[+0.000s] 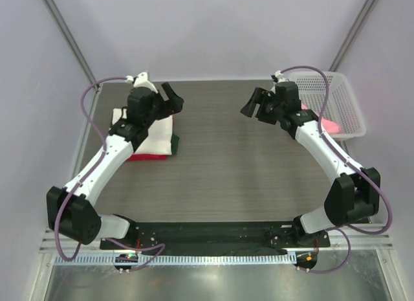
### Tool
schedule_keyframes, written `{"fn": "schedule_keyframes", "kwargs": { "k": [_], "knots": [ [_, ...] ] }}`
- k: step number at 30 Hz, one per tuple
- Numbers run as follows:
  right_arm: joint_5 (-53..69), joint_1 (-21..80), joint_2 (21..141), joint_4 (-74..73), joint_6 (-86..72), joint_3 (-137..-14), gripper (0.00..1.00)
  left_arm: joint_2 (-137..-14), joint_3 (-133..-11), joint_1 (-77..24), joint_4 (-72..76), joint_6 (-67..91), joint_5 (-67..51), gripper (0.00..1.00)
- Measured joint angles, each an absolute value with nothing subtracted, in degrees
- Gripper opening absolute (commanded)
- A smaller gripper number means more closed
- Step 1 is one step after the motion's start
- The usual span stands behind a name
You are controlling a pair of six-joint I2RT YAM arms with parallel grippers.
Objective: Fold and stack the t-shirts
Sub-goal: Neatly place the folded tshirt to the corner, then reset both grippers
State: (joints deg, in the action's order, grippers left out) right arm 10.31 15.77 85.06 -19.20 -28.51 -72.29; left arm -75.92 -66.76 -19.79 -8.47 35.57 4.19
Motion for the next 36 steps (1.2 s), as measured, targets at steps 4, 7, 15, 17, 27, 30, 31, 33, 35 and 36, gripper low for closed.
{"fn": "schedule_keyframes", "kwargs": {
  "k": [4, 7, 15, 17, 27, 30, 31, 33, 35, 36],
  "knots": [
    [6.1, 12.8, 79.4, -20.6, -28.5, -66.5, 0.78, -84.1, -70.6, -22.8, -11.3, 33.5, 6.1, 0.86],
    [3.0, 11.6, 75.4, -21.4, -28.2, -63.5, 0.78, -93.3, -76.2, -23.2, -14.3, 31.4, 6.3, 0.86],
    [-4.2, 11.6, 67.1, -22.5, -26.4, -59.8, 0.81, -114.2, -89.5, -23.9, -23.8, 27.9, 6.0, 0.86],
    [-5.0, 11.6, 66.2, -22.8, -25.8, -59.5, 0.81, -116.6, -90.3, -24.2, -25.6, 27.7, 6.0, 0.86],
    [-5.1, 11.6, 64.0, -24.1, -25.2, -55.7, 0.85, -124.1, -94.3, -22.8, -32.9, 26.5, 11.3, 0.87],
    [-5.0, 11.6, 64.0, -24.3, -25.2, -55.4, 0.85, -121.4, -89.6, -20.0, -29.2, 27.0, 10.7, 0.87],
    [-5.0, 11.6, 64.0, -24.3, -25.2, -55.3, 0.85, -120.0, -87.3, -18.7, -27.8, 27.2, 10.3, 0.87],
    [-4.8, 11.6, 64.0, -24.1, -25.3, -55.2, 0.86, -116.7, -82.3, -15.6, -25.2, 28.0, 9.2, 0.86],
    [-4.5, 11.6, 64.0, -23.5, -25.4, -54.8, 0.88, -112.9, -77.0, -11.9, -23.0, 28.4, 8.1, 0.87],
    [-4.1, 11.6, 64.0, -22.9, -25.5, -54.3, 0.91, -111.0, -74.4, -10.7, -22.3, 28.5, 7.7, 0.89]
  ]
}}
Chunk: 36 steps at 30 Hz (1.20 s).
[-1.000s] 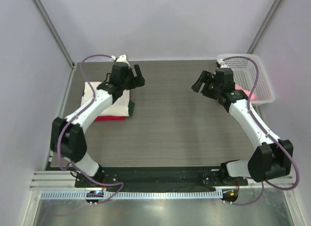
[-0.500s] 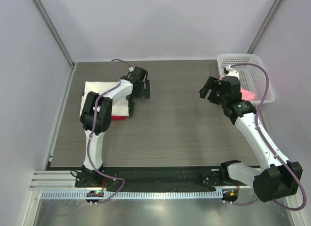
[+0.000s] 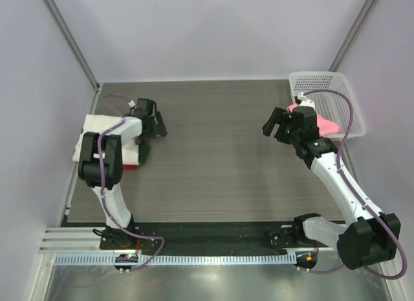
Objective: Fold and stack the t-shirts
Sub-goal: Reset both grippers
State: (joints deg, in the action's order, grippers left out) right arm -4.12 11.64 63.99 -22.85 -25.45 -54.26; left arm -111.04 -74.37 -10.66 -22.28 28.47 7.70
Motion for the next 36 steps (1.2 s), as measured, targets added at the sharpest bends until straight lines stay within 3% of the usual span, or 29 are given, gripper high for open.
{"fn": "schedule_keyframes", "kwargs": {
  "k": [3, 10, 15, 21, 25, 36],
  "knots": [
    [-2.8, 11.6, 64.0, -21.1, -25.7, -51.8, 1.00, -105.0, -67.6, -8.8, -21.7, 29.4, 8.2, 0.99],
    [-0.2, 11.6, 63.2, -15.9, -26.5, -43.6, 1.00, -83.2, -51.6, -21.0, -14.2, 32.6, 7.3, 1.00],
    [-7.9, 11.7, 59.0, -13.5, -29.0, -36.6, 1.00, -70.1, -40.7, -23.7, -6.5, 33.5, 9.0, 1.00],
    [-13.8, 11.6, 49.7, -6.9, -29.8, -28.8, 1.00, -66.2, -30.8, -25.9, 3.3, 32.4, 9.4, 0.99],
    [-8.4, 11.6, 49.6, 4.7, -29.4, -22.1, 1.00, -66.0, -25.1, -25.8, 11.3, 32.2, 7.5, 1.00],
    [-1.6, 11.5, 50.1, 11.6, -28.4, -16.7, 1.00, -61.8, -20.7, -25.9, 20.1, 31.0, 4.9, 0.99]
  ]
}}
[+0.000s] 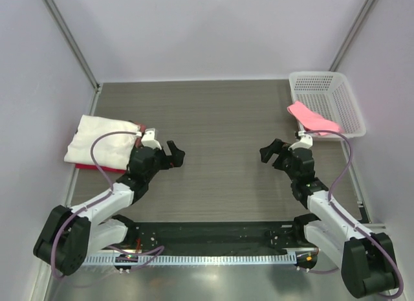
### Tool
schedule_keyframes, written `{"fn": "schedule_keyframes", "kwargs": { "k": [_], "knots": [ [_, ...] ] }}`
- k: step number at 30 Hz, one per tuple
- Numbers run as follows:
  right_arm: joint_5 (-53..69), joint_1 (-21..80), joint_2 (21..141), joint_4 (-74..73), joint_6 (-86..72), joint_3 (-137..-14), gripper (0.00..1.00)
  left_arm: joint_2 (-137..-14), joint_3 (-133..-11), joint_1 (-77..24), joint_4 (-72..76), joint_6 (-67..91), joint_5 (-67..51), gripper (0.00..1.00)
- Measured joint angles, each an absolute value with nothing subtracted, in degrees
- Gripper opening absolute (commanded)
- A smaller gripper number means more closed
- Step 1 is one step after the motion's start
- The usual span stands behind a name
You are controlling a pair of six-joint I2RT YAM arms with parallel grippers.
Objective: Fold and stack the t-shirts
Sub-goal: Reset both grippers
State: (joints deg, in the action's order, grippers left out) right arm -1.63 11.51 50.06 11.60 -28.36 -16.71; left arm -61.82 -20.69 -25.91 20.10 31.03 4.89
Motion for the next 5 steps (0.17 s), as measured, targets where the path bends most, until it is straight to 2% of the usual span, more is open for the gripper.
{"fn": "schedule_keyframes", "kwargs": {
  "k": [5],
  "knots": [
    [-0.5, 11.5, 51.9, 12.5, -28.2, -16.7, 1.00, -63.0, -21.4, -25.9, 19.9, 31.0, 4.5, 1.00]
  ]
}}
